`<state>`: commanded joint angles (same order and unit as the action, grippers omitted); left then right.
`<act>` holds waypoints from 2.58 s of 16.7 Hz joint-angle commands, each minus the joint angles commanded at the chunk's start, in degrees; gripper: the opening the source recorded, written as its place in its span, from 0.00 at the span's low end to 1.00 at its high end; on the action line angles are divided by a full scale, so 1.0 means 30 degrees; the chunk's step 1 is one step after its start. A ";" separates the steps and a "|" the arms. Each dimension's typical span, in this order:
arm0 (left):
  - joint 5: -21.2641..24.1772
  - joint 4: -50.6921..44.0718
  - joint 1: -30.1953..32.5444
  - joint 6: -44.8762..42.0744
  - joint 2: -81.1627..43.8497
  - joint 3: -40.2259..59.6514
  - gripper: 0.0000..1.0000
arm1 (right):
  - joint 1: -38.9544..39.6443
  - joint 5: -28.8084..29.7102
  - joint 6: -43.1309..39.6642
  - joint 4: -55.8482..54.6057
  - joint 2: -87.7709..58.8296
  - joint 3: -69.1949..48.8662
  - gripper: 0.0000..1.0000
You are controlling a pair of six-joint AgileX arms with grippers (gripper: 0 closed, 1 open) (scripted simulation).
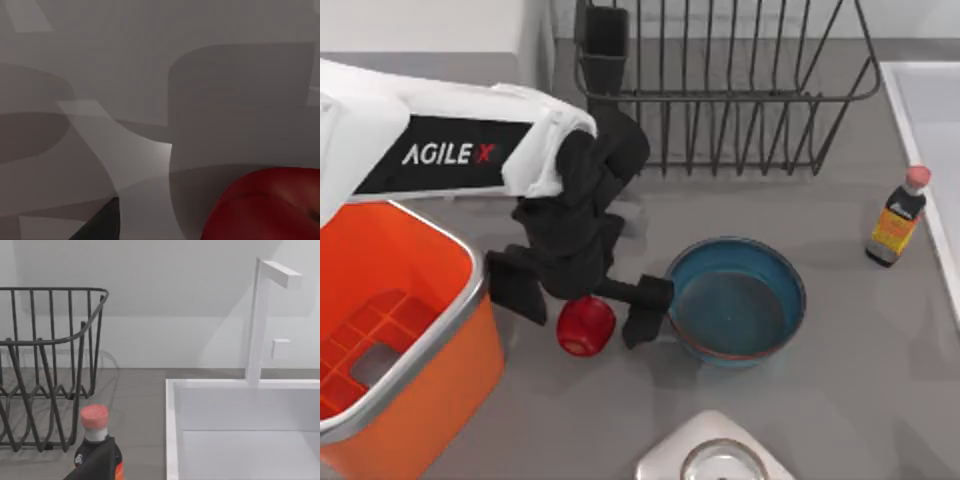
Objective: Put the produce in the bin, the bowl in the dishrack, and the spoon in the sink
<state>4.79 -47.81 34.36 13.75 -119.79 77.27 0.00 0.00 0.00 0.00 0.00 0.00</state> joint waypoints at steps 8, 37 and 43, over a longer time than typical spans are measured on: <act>0.0000 0.0000 0.0000 0.0000 0.0000 0.0000 0.47 | 0.0000 0.0000 0.0000 0.0000 0.0000 0.0000 1.00; -0.0639 -0.7158 -0.0112 -0.0250 0.2547 0.4748 0.00 | 0.0000 0.0000 0.0000 0.0000 0.0000 0.0000 1.00; -0.2497 -0.8386 0.0157 0.1236 0.2590 0.4399 0.00 | 0.0000 0.0000 0.0000 0.0000 0.0000 0.0000 1.00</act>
<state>-2.70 -72.97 34.83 17.46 -112.02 90.47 0.00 0.00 0.00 0.00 0.00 0.00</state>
